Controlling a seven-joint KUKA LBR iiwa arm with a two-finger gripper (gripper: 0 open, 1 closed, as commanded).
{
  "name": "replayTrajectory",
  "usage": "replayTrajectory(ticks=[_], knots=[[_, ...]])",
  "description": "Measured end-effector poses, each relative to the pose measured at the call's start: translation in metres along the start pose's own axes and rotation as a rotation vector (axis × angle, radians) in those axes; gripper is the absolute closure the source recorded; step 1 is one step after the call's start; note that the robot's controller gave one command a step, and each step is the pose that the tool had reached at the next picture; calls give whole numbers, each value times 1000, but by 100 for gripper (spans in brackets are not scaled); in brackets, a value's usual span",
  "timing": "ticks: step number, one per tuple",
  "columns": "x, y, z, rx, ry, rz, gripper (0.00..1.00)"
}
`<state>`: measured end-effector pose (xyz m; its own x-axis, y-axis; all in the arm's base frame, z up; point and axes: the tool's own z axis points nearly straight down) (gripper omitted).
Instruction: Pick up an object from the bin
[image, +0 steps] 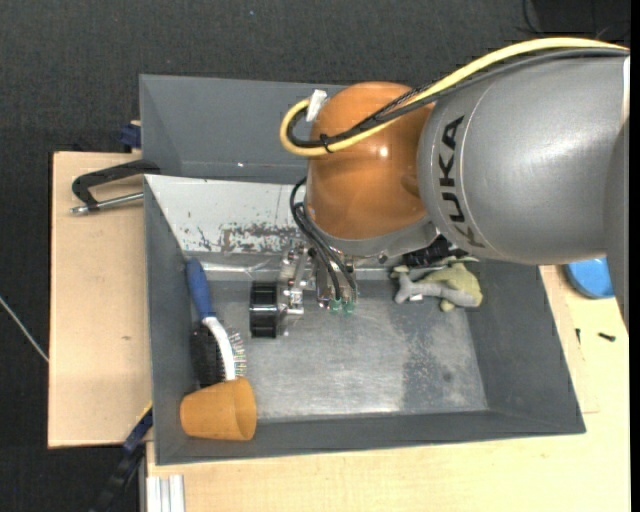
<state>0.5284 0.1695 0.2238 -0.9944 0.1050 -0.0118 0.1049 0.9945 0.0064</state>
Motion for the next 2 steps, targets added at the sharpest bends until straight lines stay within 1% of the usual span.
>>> replayTrajectory(ticks=[1,2], knots=[[1,-1,5,4,9,1,0],[-30,-60,113,10,17,-9,0]])
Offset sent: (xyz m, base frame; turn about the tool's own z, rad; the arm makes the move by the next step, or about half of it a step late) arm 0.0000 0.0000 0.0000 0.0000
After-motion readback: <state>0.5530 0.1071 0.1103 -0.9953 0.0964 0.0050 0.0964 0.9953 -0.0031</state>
